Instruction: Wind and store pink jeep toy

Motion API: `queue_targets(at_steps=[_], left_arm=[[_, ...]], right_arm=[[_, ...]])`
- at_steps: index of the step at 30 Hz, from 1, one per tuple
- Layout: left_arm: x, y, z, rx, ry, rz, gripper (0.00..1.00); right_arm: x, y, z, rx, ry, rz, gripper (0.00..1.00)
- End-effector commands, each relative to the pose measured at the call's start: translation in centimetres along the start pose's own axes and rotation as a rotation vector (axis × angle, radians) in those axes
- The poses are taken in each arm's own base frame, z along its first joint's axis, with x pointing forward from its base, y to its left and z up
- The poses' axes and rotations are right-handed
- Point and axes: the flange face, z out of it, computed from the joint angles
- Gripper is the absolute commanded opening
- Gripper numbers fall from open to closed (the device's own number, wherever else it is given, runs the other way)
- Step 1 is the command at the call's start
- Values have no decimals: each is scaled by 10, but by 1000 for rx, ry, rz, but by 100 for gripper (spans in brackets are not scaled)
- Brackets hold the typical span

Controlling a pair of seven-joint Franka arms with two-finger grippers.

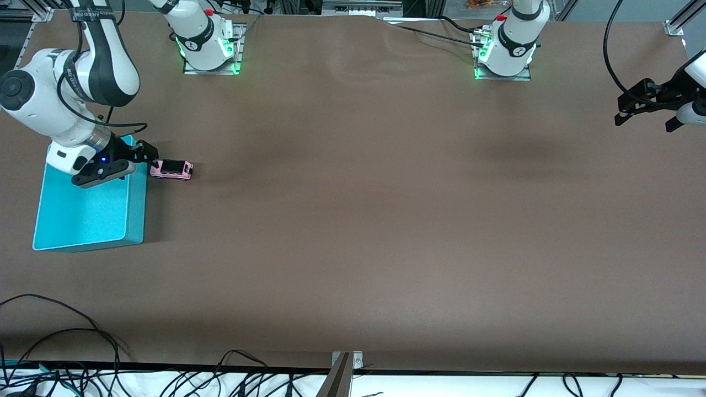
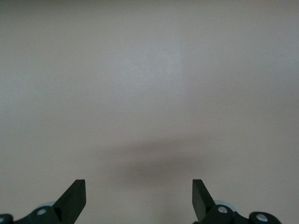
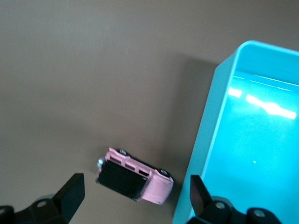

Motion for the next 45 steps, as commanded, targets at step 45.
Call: queue_targets(at_steps=[45], left_arm=[[22, -6, -3, -1, 8, -16, 100]], right_arm=[[-54, -16, 126, 85, 33, -850, 93]])
